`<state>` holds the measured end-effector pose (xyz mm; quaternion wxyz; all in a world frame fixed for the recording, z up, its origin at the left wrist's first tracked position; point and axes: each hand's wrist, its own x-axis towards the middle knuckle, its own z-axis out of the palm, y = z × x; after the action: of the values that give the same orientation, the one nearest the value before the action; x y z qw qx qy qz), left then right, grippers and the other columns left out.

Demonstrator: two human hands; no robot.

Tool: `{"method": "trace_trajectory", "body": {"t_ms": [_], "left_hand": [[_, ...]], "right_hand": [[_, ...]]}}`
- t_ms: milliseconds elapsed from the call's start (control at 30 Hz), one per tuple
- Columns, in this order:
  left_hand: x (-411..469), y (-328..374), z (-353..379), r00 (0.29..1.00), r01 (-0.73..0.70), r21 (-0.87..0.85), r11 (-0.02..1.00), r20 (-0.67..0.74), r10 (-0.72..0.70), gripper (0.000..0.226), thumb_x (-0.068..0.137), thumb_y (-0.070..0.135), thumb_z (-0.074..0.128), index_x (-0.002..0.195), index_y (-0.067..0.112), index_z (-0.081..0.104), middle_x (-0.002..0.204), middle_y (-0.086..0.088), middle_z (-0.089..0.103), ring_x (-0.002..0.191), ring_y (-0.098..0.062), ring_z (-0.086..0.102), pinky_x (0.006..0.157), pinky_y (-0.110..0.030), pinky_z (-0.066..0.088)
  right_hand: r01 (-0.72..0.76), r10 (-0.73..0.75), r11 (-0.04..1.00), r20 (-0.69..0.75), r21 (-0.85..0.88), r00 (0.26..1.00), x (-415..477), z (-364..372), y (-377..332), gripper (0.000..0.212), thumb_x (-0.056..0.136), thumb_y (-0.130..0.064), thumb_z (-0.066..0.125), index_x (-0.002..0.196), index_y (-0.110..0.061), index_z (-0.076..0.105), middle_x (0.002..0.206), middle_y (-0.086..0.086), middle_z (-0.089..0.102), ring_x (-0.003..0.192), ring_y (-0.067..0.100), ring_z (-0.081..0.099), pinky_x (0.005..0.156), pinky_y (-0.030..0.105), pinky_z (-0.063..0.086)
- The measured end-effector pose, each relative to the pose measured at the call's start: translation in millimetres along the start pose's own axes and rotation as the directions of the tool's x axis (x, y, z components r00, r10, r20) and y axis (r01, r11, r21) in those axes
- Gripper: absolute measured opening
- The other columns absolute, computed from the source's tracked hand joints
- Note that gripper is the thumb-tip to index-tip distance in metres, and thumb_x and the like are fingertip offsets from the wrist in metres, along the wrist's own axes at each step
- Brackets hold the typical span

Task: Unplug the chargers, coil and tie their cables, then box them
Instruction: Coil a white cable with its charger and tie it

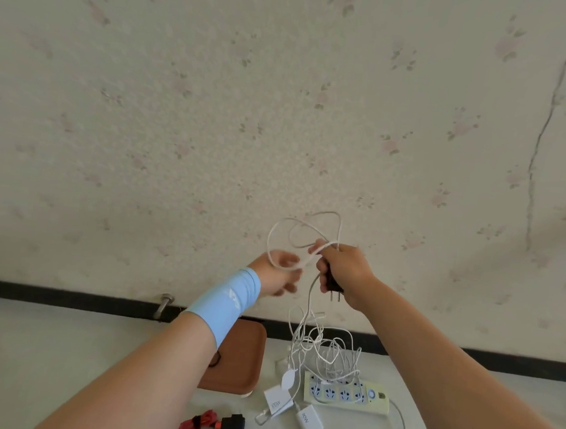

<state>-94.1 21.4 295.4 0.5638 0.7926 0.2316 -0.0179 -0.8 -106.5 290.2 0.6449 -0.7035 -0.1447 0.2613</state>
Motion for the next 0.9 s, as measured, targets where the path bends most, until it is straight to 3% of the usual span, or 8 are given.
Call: {"method": "trace_trajectory", "body": {"t_ms": [100, 233, 333, 467, 567, 733, 800, 900], "left_hand": [[2, -12, 17, 0.972, -0.036, 0.420, 0.907, 0.226, -0.066, 0.031, 0.098, 0.012, 0.047, 0.127, 0.012, 0.058, 0.098, 0.001, 0.060, 0.080, -0.013, 0.055, 0.068, -0.021, 0.045], [9, -13, 25, 0.972, -0.109, 0.432, 0.895, 0.234, 0.005, 0.023, 0.101, 0.020, 0.048, 0.107, 0.011, 0.069, 0.077, 0.005, 0.062, 0.064, -0.005, 0.057, 0.060, -0.013, 0.048], [11, -8, 25, 0.988, -0.071, 0.189, 0.979, 0.147, 0.043, 0.025, 0.099, 0.011, 0.046, 0.082, 0.009, 0.063, 0.075, -0.003, 0.064, 0.060, -0.013, 0.056, 0.057, -0.018, 0.048], [19, 1, 20, 0.975, -0.163, -0.134, 0.977, -0.175, 0.139, 0.028, 0.102, 0.015, 0.040, 0.084, 0.012, 0.061, 0.068, -0.002, 0.061, 0.054, -0.013, 0.048, 0.053, -0.022, 0.042], [22, 11, 15, 0.984, -0.120, -0.563, 0.818, -0.178, 0.022, 0.027, 0.105, 0.019, 0.038, 0.085, 0.012, 0.057, 0.064, 0.000, 0.050, 0.048, -0.009, 0.038, 0.048, -0.018, 0.034], [25, 12, 4, 0.986, -0.080, -0.803, 0.590, -0.152, -0.073, 0.029, 0.105, 0.020, 0.040, 0.083, 0.012, 0.057, 0.064, 0.000, 0.052, 0.050, -0.009, 0.040, 0.046, -0.015, 0.037], [25, 10, 0, 0.984, -0.111, -0.770, 0.628, -0.172, -0.037, 0.023, 0.104, 0.018, 0.045, 0.088, 0.010, 0.060, 0.075, -0.004, 0.061, 0.055, -0.012, 0.050, 0.051, -0.019, 0.046], [20, 1, -3, 0.990, -0.054, -0.402, 0.914, -0.143, -0.005, 0.015, 0.095, 0.004, 0.050, 0.104, 0.011, 0.060, 0.102, -0.006, 0.066, 0.072, -0.018, 0.064, 0.064, -0.029, 0.056]], "right_hand": [[0.000, -0.009, 0.979, 0.045, 0.202, 0.999, -3, 0, -10, 0.014, 0.103, -0.015, 0.052, 0.101, -0.006, 0.063, 0.057, 0.003, 0.047, 0.045, 0.018, 0.044, 0.043, 0.029, 0.042], [0.033, -0.054, 0.924, 0.044, 0.382, 0.998, -4, -4, -17, 0.011, 0.102, -0.013, 0.053, 0.100, -0.008, 0.063, 0.065, 0.006, 0.053, 0.048, 0.017, 0.044, 0.043, 0.028, 0.040], [0.065, -0.083, 0.945, 0.040, 0.320, 0.996, -1, -11, -10, 0.018, 0.097, -0.005, 0.057, 0.111, -0.001, 0.067, 0.095, 0.013, 0.068, 0.049, 0.019, 0.049, 0.044, 0.031, 0.042], [0.014, 0.002, 0.993, 0.142, -0.114, 0.990, -4, -15, 8, 0.030, 0.091, 0.003, 0.049, 0.112, -0.005, 0.070, 0.104, 0.013, 0.072, 0.046, 0.021, 0.054, 0.045, 0.030, 0.044], [0.034, 0.092, 0.921, 0.302, -0.387, 0.949, -7, -14, 19, 0.021, 0.091, -0.004, 0.061, 0.103, -0.012, 0.076, 0.090, 0.014, 0.072, 0.046, 0.019, 0.054, 0.045, 0.027, 0.046], [0.077, 0.054, 0.859, 0.238, -0.507, 0.970, -5, -4, 20, 0.015, 0.090, -0.025, 0.074, 0.095, -0.012, 0.077, 0.066, 0.016, 0.063, 0.043, 0.020, 0.051, 0.043, 0.024, 0.045], [0.086, 0.008, 0.863, 0.183, -0.498, 0.983, -3, -3, 19, 0.014, 0.089, -0.024, 0.074, 0.091, -0.012, 0.079, 0.078, 0.012, 0.074, 0.045, 0.018, 0.051, 0.042, 0.024, 0.045], [0.080, -0.037, 0.891, 0.103, -0.446, 0.994, 0, -4, 18, 0.015, 0.090, -0.024, 0.073, 0.085, -0.011, 0.079, 0.086, 0.011, 0.078, 0.045, 0.017, 0.051, 0.045, 0.027, 0.047]]}}
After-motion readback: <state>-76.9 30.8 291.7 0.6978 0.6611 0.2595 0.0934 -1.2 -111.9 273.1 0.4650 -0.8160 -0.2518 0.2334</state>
